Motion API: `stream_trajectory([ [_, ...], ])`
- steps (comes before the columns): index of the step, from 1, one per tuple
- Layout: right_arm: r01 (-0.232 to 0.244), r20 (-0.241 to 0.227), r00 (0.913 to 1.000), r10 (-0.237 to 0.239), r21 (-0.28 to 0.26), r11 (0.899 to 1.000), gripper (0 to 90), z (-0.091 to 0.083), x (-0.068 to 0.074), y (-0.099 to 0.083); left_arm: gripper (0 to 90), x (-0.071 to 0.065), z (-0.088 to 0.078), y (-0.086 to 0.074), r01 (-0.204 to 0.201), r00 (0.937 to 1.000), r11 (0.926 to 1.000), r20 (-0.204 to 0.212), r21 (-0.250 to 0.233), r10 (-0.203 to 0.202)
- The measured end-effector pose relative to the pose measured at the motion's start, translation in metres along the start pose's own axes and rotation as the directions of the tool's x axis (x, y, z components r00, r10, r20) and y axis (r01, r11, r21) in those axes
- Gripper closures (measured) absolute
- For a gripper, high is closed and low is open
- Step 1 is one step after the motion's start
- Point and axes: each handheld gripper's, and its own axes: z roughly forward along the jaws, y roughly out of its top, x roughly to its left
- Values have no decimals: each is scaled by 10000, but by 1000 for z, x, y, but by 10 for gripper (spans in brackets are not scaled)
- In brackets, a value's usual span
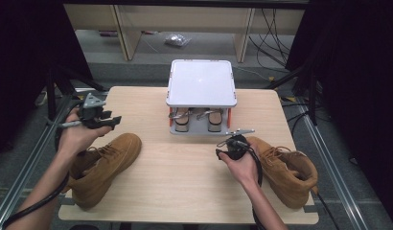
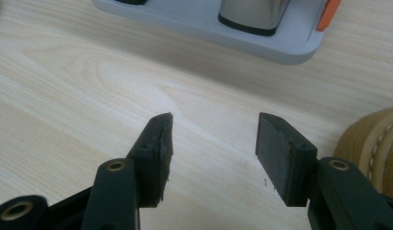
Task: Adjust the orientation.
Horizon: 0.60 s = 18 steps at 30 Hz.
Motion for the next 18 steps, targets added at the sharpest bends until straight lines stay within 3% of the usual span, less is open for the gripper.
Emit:
stream_trajectory([
  [2, 17, -21, 10000, -17, -20, 10000, 478, 0, -2, -2, 562, 6, -9, -10, 7, 9997, 10000, -246, 61, -5],
  [8, -188, 67, 9998, 187, 130, 9997, 477, -1, -3, -2, 562, 17, -28, -35, 178, 9989, 9985, -439, 523, -155],
  [11, -176, 106, 9998, 175, 127, 9998, 477, 0, -3, -2, 554, 23, -39, -55, 496, 9974, 9958, -558, 769, -454],
  [12, 32, -23, 10000, -32, 71, 10000, 477, 2, -5, -2, 550, 25, -42, -59, 570, 9972, 9949, -525, 829, -528],
  [13, 34, 144, 9999, -35, 82, 10000, 476, 2, -4, -2, 548, 25, -44, -63, 665, 9970, 9940, -466, 865, -626],
  [15, 23, -68, 10000, -22, 97, 10000, 476, 3, -3, -2, 548, 26, -48, -69, 795, 9964, 9923, -356, 954, -764],
  [18, 55, 12, 10000, -55, 135, 9999, 475, 3, -1, -2, 547, 26, -51, -75, 899, 9958, 9901, -298, 1076, -872],
])
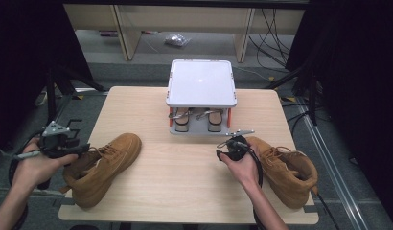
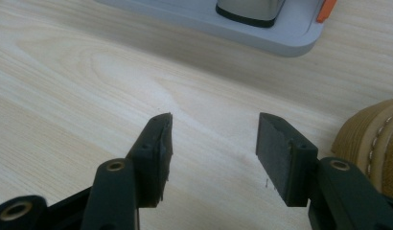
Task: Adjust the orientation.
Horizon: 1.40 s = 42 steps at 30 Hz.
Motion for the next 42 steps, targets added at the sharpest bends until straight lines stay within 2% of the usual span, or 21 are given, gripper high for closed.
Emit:
stream_trajectory([
  [2, 1, 6, 10000, -1, 65, 10000, 473, -1, 1, 0, 549, 0, 2, -9, 178, 9997, 9998, 137, 44, -178],
  [5, 20, 2, 10000, -20, -3, 10000, 472, 1, 1, 0, 564, 0, 5, -17, 186, 9998, 9992, 95, 340, -189],
  [8, -74, 18, 10000, 74, 119, 9999, 471, 1, 1, -1, 581, -1, 9, -22, 428, 9985, 9979, 323, 486, -444],
  [12, -129, -58, 9999, 130, 181, 9998, 469, 2, 1, -1, 607, -1, 13, -24, 625, 9969, 9945, 421, 846, -662],
  [14, 64, 137, 9999, -66, 159, 9999, 469, 2, -1, -1, 617, -1, 16, -24, 678, 9968, 9950, 375, 735, -706],
  [16, -133, -68, 9999, 135, 197, 9997, 468, 3, 0, -2, 633, -1, 17, -22, 683, 9966, 9928, 389, 981, -724],
  [17, -92, -100, 9999, 95, 222, 9997, 468, 3, 0, -2, 644, -1, 18, -20, 650, 9968, 9896, 381, 1279, -704],
  [20, -96, -26, 10000, 96, 187, 9998, 467, 4, 0, -2, 668, -2, 22, -20, 675, 9969, 9905, 326, 1194, -719],
  [21, -17, 106, 9999, 14, 236, 9997, 467, 4, -1, -3, 673, -2, 24, -18, 359, 9991, 9862, 178, 1614, -393],
  [22, -17, 106, 9999, 14, 236, 9997, 467, 4, -1, -3, 680, -2, 24, -18, 359, 9991, 9862, 178, 1614, -393],
  [23, -32, 21, 10000, 31, 208, 9998, 466, 5, -1, -3, 691, -2, 25, -16, 251, 9995, 9784, 139, 2054, -286],
  [25, -299, -191, 9994, 302, 142, 9995, 466, 5, 0, -4, 711, -4, 27, -15, 165, 9999, 9749, -36, 2221, -161],
  [26, -299, -191, 9994, 302, 142, 9995, 466, 5, 0, -4, 718, -4, 27, -15, 165, 9999, 9749, -36, 2221, -161],
  [27, -70, -218, 9997, 74, 206, 9998, 466, 4, -2, -4, 725, -4, 28, -15, 186, 9998, 9730, -58, 2298, -178],
  [29, -149, -149, 9998, 152, 194, 9997, 466, 4, -2, -4, 735, -5, 29, -15, 270, 9996, 9754, -136, 2187, -246],
  [30, -49, 18, 10000, 49, 230, 9997, 465, 4, -3, -4, 740, -4, 28, -15, 126, 9999, 9736, -66, 2278, -114],
  [32, -106, -229, 9997, 111, 201, 9997, 465, 4, -2, -4, 750, -4, 28, -15, 79, 9999, 9737, -93, 2277, -60],
  [35, -229, -251, 9994, 231, 83, 9997, 465, 5, 0, -5, 774, -5, 28, -15, -282, 9995, 9722, -84, 2325, 310],
  [38, -387, -288, 9988, 394, 263, 9989, 466, 4, 1, -6, 810, -8, 27, -16, -657, 9975, 9735, -101, 2188, 696],
  [39, -295, -229, 9993, 300, 226, 9993, 467, 5, 0, -7, 821, -10, 27, -16, -716, 9969, 9745, -152, 2126, 766],
  [42, -469, -239, 9986, 476, 277, 9985, 468, 5, 0, -7, 837, -13, 26, -18, -772, 9963, 9795, -235, 1858, 830],
])
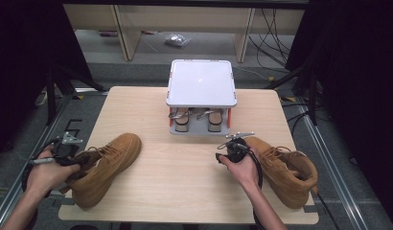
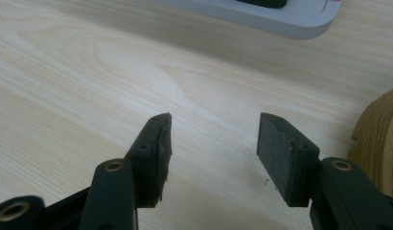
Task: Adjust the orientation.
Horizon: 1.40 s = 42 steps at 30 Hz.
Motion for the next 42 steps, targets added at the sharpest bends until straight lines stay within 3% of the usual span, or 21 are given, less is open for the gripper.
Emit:
stream_trajectory([
  [2, 267, 52, 9996, -267, -63, 9996, 469, 0, -4, 0, 841, -3, 0, 0, -181, 9997, 9997, -191, -140, 179],
  [3, 239, 58, 9997, -238, -178, 9996, 470, 0, -4, 0, 843, -3, -2, 0, -416, 9989, 9990, -208, -167, 413],
  [8, 241, 75, 9997, -241, -77, 9997, 470, -1, -5, 0, 848, -9, -5, 3, -794, 9961, 9947, -439, -659, 766],
  [9, 247, 69, 9997, -246, -89, 9997, 470, -1, -5, 0, 848, -10, -7, 5, -1036, 9937, 9927, -488, -617, 1007],
  [14, 221, 54, 9997, -220, -99, 9997, 471, -1, -5, 0, 851, -15, -10, 10, -1164, 9921, 9881, -577, -1003, 1110],
  [17, 206, 107, 9997, -205, -93, 9997, 472, 0, -5, -1, 852, -17, -14, 13, -1424, 9875, 9838, -842, -1087, 1336],
  [23, 343, 111, 9994, -342, -163, 9993, 474, 2, -6, -2, 854, -15, -18, 18, -1354, 9855, 9822, -1196, -1301, 1200],
  [31, 238, 99, 9997, -237, -122, 9996, 477, 3, -4, -2, 854, -13, -25, 30, -1089, 9869, 9787, -1369, -1737, 856],
  [36, 384, 115, 9992, -382, -200, 9991, 479, 2, -4, -1, 854, -14, -27, 37, -959, 9887, 9758, -1326, -1965, 705],
  [37, 281, 39, 9996, -280, -181, 9994, 479, 1, -4, -1, 854, -15, -26, 40, -800, 9900, 9739, -1310, -2122, 528],
  [38, 225, -7, 9997, -225, -157, 9996, 479, 1, -5, -1, 854, -13, -27, 42, -973, 9884, 9755, -1342, -1971, 715],
  [42, 226, 28, 9997, -225, -164, 9996, 479, 0, -5, -2, 854, -15, -25, 48, -687, 9911, 9715, -1271, -2267, 404],
])
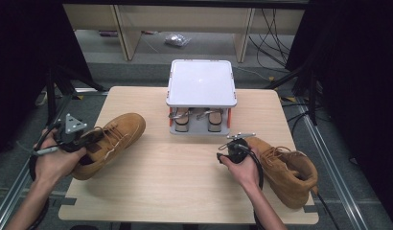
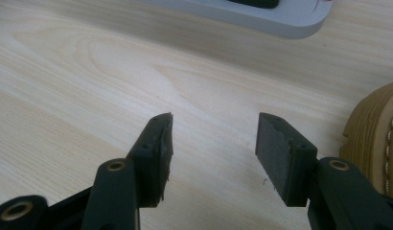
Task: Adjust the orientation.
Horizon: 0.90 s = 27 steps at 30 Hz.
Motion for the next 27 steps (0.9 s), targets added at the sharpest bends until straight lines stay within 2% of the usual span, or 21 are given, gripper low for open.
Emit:
stream_trajectory([
  [3, 97, -74, 9999, -97, -1, 10000, 479, 0, -1, 0, 854, 1, 1, 5, -99, 9999, 9999, -28, 28, 99],
  [4, -88, 41, 10000, 88, 93, 9999, 479, -1, 1, 0, 854, 1, 2, 6, -107, 9999, 9999, -27, 33, 107],
  [5, 128, -49, 9999, -129, -59, 9999, 479, 0, -1, 0, 854, 1, 2, 7, -59, 10000, 10000, -27, -12, 59],
  [6, -47, -99, 9999, 46, -14, 10000, 479, 0, -1, 0, 854, 1, 3, 9, 125, 9999, 9998, -10, -168, -125],
  [7, 104, 40, 9999, -103, -53, 9999, 479, 1, -1, -1, 854, 1, 4, 10, 110, 9999, 9998, -2, -144, -110],
  [8, 32, 103, 9999, -32, -64, 10000, 479, 0, 0, -1, 854, 3, 3, 12, -22, 10000, 10000, -23, -29, 22],
  [9, -23, 96, 10000, 24, -84, 10000, 479, 1, 1, -1, 854, 2, 4, 13, 95, 9999, 9998, -34, -154, -96],
  [11, 65, 64, 10000, -65, -6, 10000, 479, 0, 1, -1, 854, 2, 4, 16, 89, 10000, 9998, -39, -191, -89],
  [14, -68, -40, 10000, 68, 12, 10000, 480, 0, 2, -1, 854, 3, 5, 21, 186, 9998, 9994, -28, -303, -187],
  [16, 38, 42, 10000, -38, -39, 10000, 479, 0, 1, -1, 855, 4, 6, 22, 156, 9999, 9994, -34, -299, -157],
  [17, 82, -44, 10000, -83, -112, 9999, 479, 1, 0, -1, 855, 4, 6, 24, 273, 9996, 9988, -50, -396, -275],
  [19, 95, 201, 9998, -94, -48, 9999, 479, 0, 0, -1, 855, 5, 6, 27, 134, 9998, 9994, -110, -332, -137],
  [20, -28, 211, 9998, 27, 37, 10000, 479, -2, 1, -1, 855, 5, 7, 28, 223, 9997, 9989, -88, -405, -226],
  [21, 3, 50, 10000, -3, -60, 10000, 479, -1, 1, -1, 855, 6, 7, 30, 219, 9997, 9989, -91, -419, -223],
  [26, 0, 62, 10000, 0, -77, 10000, 479, -1, 1, -2, 855, 8, 7, 37, 80, 9998, 9989, -202, -455, -90],
  [27, 6, 59, 10000, -6, -65, 10000, 479, -1, 1, -2, 855, 9, 7, 39, 175, 9996, 9986, -220, -502, -186],
])
